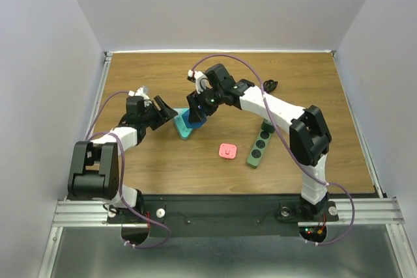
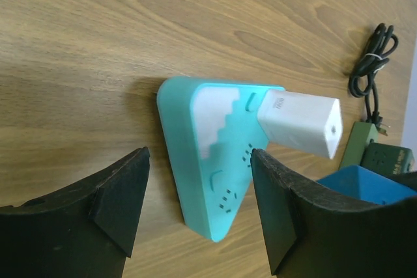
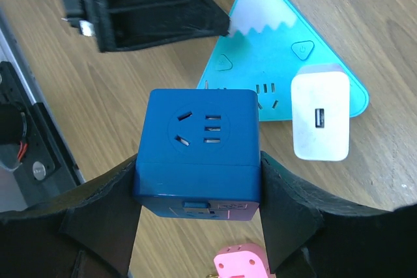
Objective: Insert the plug
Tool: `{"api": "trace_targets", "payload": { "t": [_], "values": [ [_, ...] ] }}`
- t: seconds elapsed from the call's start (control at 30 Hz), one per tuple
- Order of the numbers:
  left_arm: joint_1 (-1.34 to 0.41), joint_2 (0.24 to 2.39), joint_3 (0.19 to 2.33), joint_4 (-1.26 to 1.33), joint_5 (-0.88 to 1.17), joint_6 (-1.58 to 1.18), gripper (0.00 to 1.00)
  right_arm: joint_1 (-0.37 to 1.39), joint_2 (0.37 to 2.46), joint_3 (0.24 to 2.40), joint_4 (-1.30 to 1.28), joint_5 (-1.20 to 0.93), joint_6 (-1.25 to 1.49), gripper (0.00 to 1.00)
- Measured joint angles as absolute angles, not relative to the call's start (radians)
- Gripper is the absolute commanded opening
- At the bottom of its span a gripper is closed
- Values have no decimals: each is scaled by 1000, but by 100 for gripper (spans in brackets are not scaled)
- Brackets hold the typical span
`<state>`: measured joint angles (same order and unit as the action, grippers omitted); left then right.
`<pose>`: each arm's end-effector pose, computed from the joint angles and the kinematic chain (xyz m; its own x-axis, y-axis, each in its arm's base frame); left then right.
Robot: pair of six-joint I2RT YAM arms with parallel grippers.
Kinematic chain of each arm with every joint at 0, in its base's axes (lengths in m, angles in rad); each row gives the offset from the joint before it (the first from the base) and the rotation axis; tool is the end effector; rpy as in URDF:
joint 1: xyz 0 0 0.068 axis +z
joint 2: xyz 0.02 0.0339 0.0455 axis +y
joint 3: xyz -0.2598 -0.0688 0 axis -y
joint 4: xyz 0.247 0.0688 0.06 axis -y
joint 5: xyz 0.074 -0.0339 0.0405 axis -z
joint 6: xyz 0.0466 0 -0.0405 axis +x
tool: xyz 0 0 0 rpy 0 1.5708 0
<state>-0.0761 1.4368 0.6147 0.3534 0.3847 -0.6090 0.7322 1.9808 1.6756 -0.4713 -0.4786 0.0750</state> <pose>0.2997 -0.0404 0.1779 -0.6007 -0.4860 -0.6348 0.0740 0.7568 -0.6494 0.3274 0.3231 0.2539 -0.5825 -0.4342 -0.6872 -0.7963 0.4744 0.3753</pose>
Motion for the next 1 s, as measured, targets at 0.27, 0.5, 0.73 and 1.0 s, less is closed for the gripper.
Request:
{"api": "trace_targets", "payload": {
  "t": [0.27,0.5,0.73,1.0],
  "values": [
    [-76,1583,602,463,434,-615,70,733,2081,1834,-596,-498,59,0],
    [-76,1624,599,550,477,-633,57,736,2180,1940,-706,-480,32,0],
    [-70,1654,599,604,521,-659,43,744,2224,2010,-791,-440,-20,0],
    [-70,1669,598,626,544,-664,40,770,2244,2075,-855,-402,-67,0]
  ]
}}
